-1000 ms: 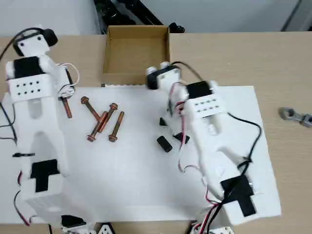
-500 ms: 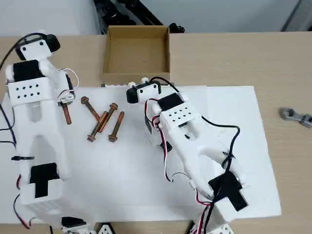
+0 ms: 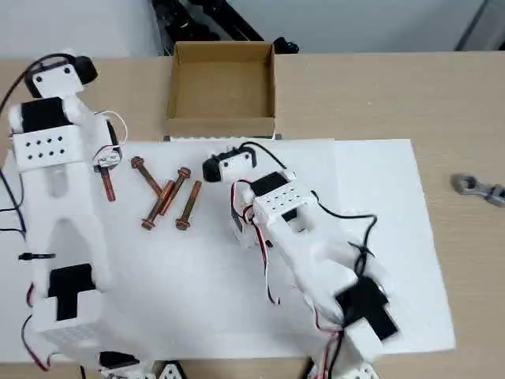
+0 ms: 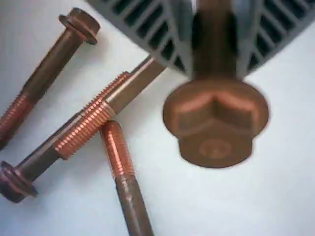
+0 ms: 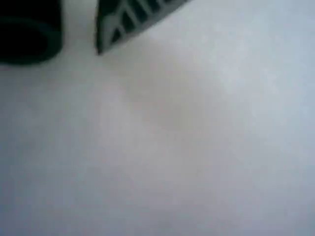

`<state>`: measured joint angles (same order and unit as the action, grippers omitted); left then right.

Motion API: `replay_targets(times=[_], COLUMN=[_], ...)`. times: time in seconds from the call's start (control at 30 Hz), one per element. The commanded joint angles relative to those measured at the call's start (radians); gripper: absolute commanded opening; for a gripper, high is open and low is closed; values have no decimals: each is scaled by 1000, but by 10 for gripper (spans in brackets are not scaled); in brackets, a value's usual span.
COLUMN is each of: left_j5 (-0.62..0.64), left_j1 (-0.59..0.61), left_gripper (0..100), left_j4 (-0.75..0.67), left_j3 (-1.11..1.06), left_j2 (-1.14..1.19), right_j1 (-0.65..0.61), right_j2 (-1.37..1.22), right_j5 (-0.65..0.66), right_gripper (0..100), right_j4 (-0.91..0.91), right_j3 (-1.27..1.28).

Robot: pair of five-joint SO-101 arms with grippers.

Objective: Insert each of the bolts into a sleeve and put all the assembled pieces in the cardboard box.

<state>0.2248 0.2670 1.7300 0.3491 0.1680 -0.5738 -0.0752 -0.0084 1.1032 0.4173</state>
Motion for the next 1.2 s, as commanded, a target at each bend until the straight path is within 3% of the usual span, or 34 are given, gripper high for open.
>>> replay_targets(times=[0.0,0.23,0.47,0.73,1.17], left_j5=[0,0,0,-2,-8], left_j1=[0,0,0,0,-2], left_gripper=[5,5,5,5,5], left_j4=[21,21,21,21,21], left_j3=[4,4,4,4,10], left_j2=[-63,-69,-69,-71,-72], right_j1=[-27,-47,-47,-47,122], right_j2=[2,2,-71,-51,552], right_j5=[-8,-8,-3,-3,2], right_gripper=[248,246,30,4,4], right_j4=[-44,-44,-39,-36,-44], right_j3=[34,46,46,41,41])
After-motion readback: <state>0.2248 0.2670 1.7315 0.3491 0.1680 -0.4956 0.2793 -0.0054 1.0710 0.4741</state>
